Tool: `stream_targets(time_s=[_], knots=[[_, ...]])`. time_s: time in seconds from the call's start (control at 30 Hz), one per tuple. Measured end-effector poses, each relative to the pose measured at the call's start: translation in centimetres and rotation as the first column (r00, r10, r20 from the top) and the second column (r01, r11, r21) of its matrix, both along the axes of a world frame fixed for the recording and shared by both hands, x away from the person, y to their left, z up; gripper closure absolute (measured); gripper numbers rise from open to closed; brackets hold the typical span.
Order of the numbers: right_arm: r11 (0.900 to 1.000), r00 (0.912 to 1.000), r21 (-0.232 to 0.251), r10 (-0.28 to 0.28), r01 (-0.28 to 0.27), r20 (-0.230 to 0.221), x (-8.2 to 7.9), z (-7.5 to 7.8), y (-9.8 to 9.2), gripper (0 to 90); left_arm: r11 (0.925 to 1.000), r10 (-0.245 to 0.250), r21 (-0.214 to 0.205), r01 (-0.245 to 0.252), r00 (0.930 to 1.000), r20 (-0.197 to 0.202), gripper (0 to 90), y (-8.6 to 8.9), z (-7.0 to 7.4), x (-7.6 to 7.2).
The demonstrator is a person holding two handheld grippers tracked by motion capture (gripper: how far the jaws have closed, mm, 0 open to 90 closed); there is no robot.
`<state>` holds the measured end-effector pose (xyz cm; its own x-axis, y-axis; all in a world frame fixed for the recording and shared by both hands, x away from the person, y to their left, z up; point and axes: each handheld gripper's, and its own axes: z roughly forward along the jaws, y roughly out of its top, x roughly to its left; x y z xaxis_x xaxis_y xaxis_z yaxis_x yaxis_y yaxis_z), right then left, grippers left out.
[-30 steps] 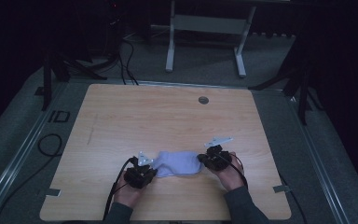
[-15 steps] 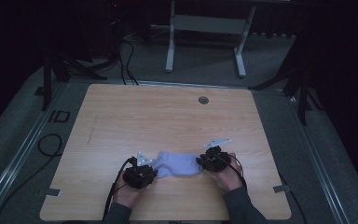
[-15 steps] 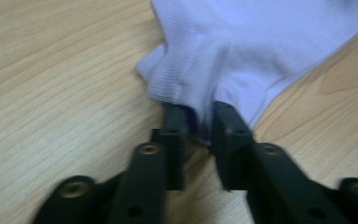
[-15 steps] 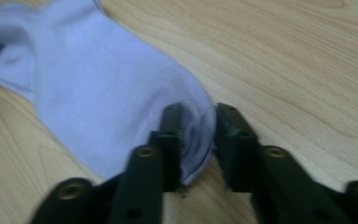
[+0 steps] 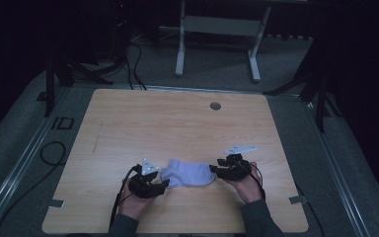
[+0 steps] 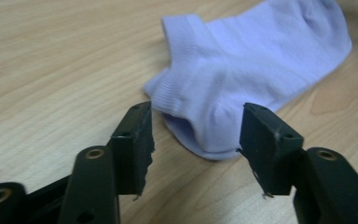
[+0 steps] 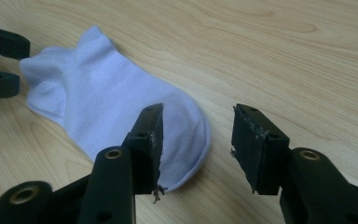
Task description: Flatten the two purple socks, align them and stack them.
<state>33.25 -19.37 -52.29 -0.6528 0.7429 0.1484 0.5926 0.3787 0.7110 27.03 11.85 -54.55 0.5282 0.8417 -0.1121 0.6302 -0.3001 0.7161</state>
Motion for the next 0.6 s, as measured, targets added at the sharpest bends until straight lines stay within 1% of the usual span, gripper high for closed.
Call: stream_targets(time_s=[0.17,0.33,0.47,0.6], knots=[[0.9998,0.9998,0.009,-0.019,0.019,0.002,-0.1,0.0,-0.6,51.2,0.9995,0.022,-0.022,-0.021,0.9996,0.020,41.3,0.7,0.4,0.1],[0.9990,0.9991,0.014,-0.042,0.042,0.000,0.0,-0.2,-1.3,49.9,0.9990,0.031,-0.033,-0.030,0.9990,0.033,41.5,1.2,0.6,0.2],[0.9985,0.9986,0.013,-0.053,0.053,-0.001,0.0,-0.3,-1.9,49.6,0.9989,0.036,-0.030,-0.035,0.9988,0.033,41.6,1.4,0.6,0.4],[0.9979,0.9980,0.014,-0.063,0.063,-0.001,0.1,-0.3,-2.3,49.3,0.9982,0.048,-0.036,-0.047,0.9982,0.036,42.1,1.7,0.6,0.5]])
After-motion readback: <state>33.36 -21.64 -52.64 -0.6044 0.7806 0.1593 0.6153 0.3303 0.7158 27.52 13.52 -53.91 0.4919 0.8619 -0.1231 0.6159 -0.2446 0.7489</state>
